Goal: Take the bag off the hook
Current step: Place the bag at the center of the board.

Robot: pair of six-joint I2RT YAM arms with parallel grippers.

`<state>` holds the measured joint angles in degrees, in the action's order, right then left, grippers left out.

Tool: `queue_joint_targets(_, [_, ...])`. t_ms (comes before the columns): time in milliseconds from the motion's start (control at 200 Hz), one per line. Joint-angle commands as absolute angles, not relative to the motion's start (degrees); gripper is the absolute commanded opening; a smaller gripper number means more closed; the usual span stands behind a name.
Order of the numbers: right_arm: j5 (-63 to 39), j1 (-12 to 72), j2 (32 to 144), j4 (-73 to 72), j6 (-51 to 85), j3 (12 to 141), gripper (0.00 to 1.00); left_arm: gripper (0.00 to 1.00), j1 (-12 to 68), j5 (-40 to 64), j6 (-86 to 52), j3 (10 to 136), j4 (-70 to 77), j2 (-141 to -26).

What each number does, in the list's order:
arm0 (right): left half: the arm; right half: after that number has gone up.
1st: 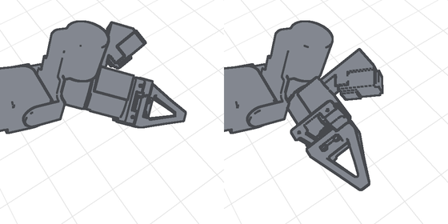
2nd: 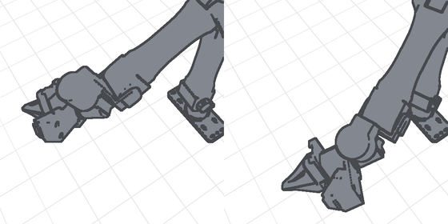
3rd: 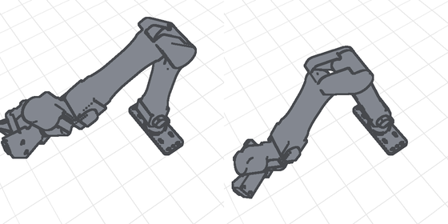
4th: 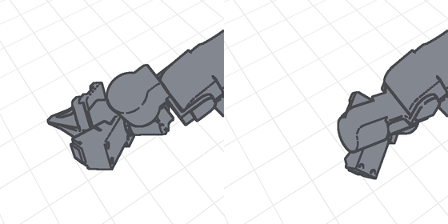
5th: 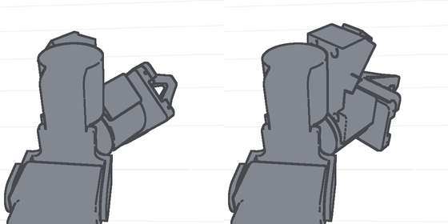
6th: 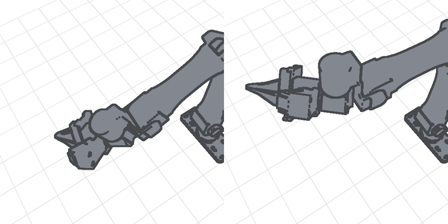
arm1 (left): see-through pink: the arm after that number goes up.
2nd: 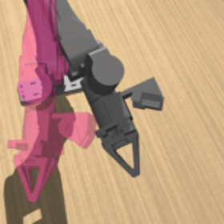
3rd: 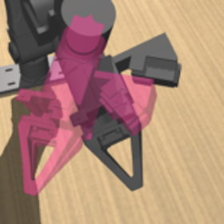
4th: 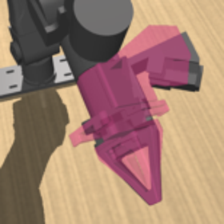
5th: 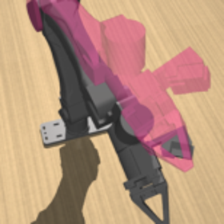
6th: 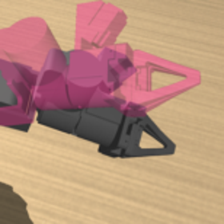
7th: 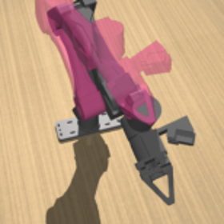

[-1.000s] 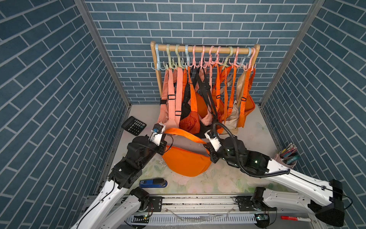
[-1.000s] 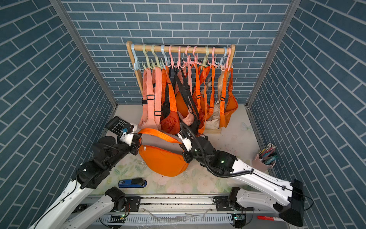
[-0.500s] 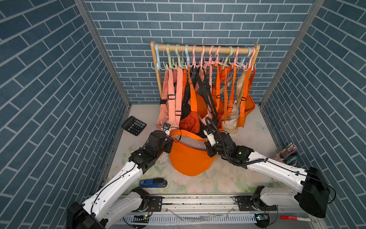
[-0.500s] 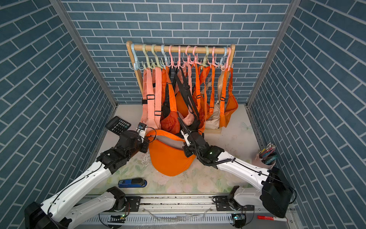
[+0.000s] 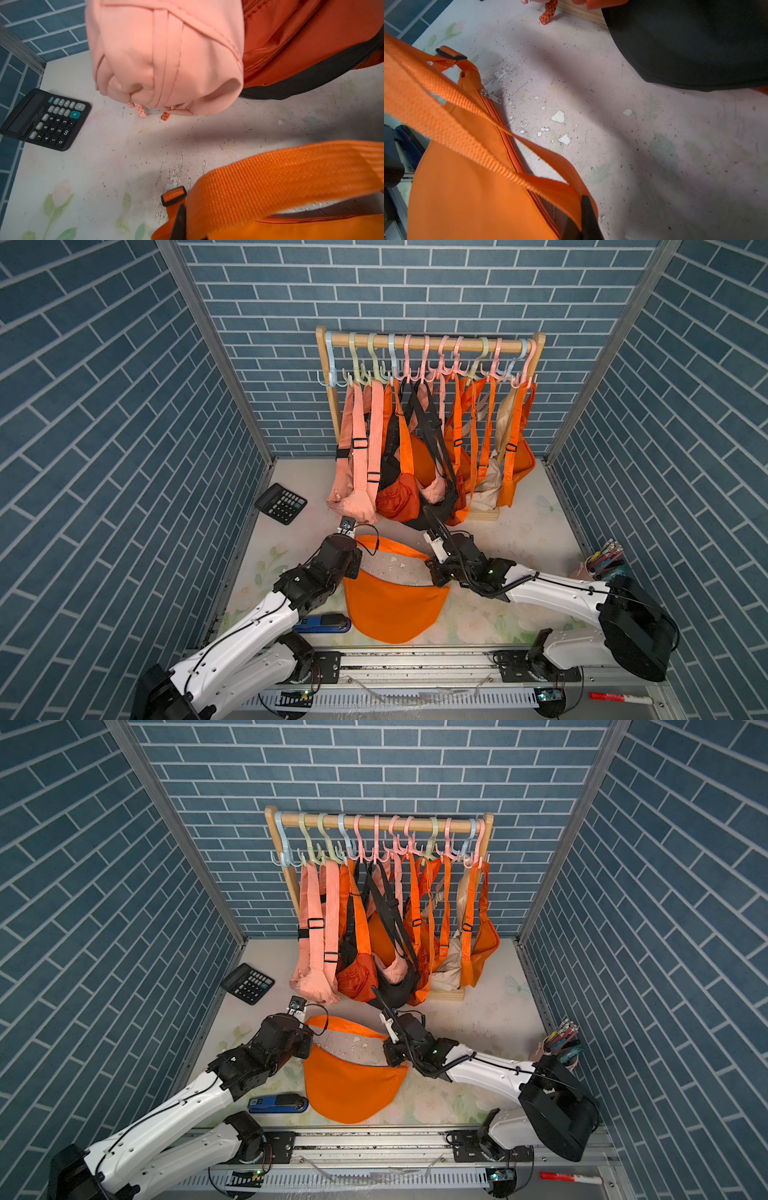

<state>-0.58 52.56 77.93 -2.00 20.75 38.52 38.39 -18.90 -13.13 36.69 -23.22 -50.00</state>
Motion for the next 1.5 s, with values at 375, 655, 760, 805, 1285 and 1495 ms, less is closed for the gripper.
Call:
queue_joint_targets(375, [8.65,46.44,85.70,3.35,24.78,46.06,0.00,0.00,38.50,-23.95,-10.92,39.50,-9.06,-72.17])
queue_joint_targets(655, [8.00,45.35,89.99,2.45,25.79,44.65,0.00,0.09,36.84,-21.89,-9.70,44.70,-3.92,-85.70])
queue_joint_targets(760, [7.41,45.01,90.60,0.88,26.19,43.47,0.00,0.25,36.48,-21.54,-9.34,45.25,-2.84,-87.86])
queue_joint_targets(805, [7.14,44.93,91.28,0.62,26.19,43.71,0.00,0.33,36.47,-21.28,-9.34,45.48,-2.62,-88.84])
queue_joint_targets(1285, [5.46,44.83,93.49,-0.57,25.50,45.79,0.73,0.86,36.53,-20.23,-13.34,41.44,-3.11,-81.09])
queue_joint_targets(1495, [6.28,44.83,90.92,1.67,24.89,46.41,0.81,0.89,36.76,-19.69,-14.88,40.26,-5.71,-73.26])
